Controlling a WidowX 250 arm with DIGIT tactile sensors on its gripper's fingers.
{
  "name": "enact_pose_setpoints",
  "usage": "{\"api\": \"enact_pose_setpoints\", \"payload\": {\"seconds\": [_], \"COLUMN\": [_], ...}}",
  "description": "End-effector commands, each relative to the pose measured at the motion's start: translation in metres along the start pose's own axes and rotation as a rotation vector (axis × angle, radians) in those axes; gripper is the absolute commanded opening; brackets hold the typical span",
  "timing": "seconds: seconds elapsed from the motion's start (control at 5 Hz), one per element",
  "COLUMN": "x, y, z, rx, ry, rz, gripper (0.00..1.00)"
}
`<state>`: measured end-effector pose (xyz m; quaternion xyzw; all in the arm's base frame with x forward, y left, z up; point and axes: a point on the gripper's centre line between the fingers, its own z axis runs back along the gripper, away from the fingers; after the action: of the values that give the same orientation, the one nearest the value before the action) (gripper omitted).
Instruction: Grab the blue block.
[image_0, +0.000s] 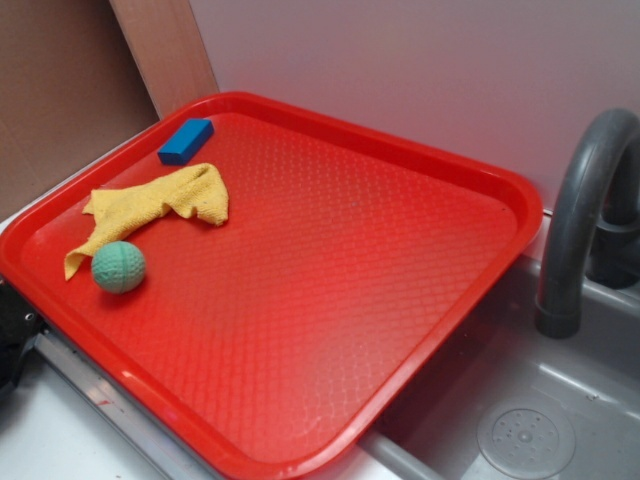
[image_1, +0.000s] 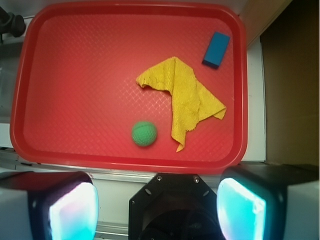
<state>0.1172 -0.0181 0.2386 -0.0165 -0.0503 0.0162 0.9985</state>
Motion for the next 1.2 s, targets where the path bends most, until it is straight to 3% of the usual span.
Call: {"api": "enact_pose_setpoints", "payload": {"seconds": [0.0,0.4,0.8,1.0], "x": [0.041,0.07,0.112,0.128], "y": [0.028,0.078,0.106,0.117], "z": [-0.014,-0.055,-0.093,-0.12], "rx": [0.067,0.062,0.101,0.103], "ry": [-0.071,-0.163,-0.287,-0.279], "rz": [0.372,0.727,0.671,0.642], "gripper": [1.0,1.0,1.0,1.0]}}
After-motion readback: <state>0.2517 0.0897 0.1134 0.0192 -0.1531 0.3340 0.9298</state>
